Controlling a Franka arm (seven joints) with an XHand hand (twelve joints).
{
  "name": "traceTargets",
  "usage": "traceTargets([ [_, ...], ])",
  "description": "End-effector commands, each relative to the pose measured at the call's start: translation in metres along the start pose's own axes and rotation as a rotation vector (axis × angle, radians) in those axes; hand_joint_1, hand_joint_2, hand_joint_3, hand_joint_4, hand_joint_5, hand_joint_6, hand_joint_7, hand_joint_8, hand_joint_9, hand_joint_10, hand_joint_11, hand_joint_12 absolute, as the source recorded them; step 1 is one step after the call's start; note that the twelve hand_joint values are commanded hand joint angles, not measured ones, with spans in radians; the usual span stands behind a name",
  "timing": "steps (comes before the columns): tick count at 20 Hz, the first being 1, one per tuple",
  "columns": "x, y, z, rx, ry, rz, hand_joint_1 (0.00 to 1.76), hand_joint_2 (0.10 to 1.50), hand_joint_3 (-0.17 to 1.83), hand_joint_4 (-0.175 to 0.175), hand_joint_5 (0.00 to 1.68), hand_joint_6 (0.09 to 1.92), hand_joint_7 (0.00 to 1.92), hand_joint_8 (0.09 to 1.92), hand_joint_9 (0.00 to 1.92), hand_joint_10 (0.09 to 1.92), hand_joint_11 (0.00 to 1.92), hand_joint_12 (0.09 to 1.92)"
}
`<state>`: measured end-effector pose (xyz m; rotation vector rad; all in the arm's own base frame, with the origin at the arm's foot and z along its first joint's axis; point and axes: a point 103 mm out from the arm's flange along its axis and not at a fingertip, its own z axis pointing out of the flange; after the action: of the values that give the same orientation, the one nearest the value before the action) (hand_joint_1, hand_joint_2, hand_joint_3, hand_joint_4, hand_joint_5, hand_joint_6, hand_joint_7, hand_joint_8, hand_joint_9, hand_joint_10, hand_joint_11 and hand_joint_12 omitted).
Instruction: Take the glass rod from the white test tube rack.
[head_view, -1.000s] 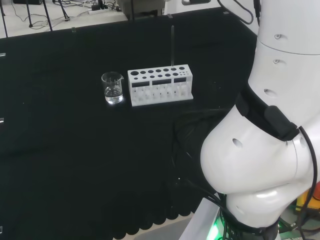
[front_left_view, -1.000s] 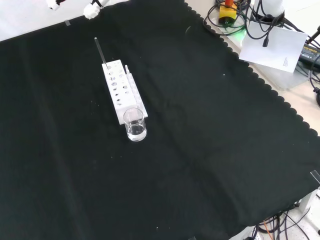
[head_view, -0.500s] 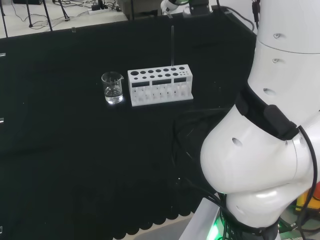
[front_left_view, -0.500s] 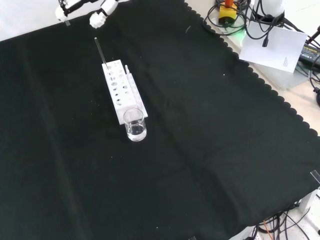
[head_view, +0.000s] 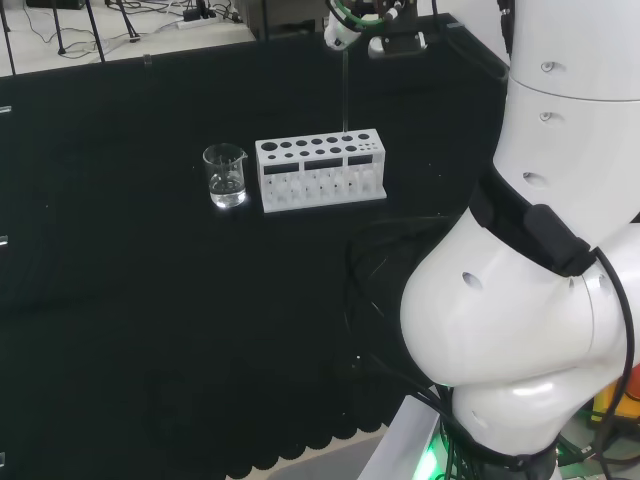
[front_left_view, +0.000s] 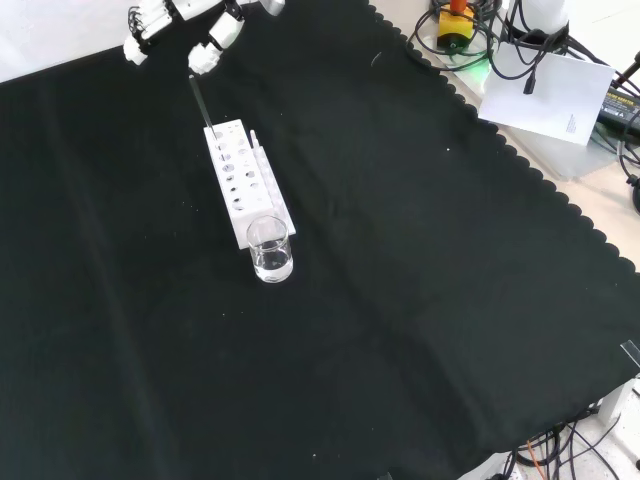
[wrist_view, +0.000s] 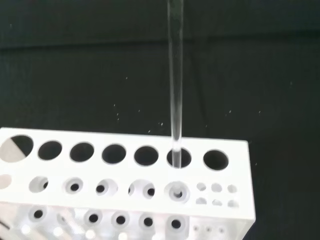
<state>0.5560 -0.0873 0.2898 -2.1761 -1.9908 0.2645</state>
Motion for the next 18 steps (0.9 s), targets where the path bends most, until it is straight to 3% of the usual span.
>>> traceTargets([
  [1,0.008,-0.003,0.019,0.018,0.003,-0.022,0.52,1.33,-0.17,-0.175,0.11,0.09,0.03,0.93,0.08,0.97,0.0,1.29],
  [12,-0.006,0.005,0.038,0.027,0.015,-0.012,0.5,1.34,-0.17,-0.175,0.16,0.09,0.24,1.0,0.33,0.99,0.12,1.43],
  [18,-0.005,0.006,0.041,-0.001,-0.021,-0.02,0.54,1.36,-0.17,-0.175,0.25,0.09,0.5,1.02,0.7,1.0,0.52,1.35],
])
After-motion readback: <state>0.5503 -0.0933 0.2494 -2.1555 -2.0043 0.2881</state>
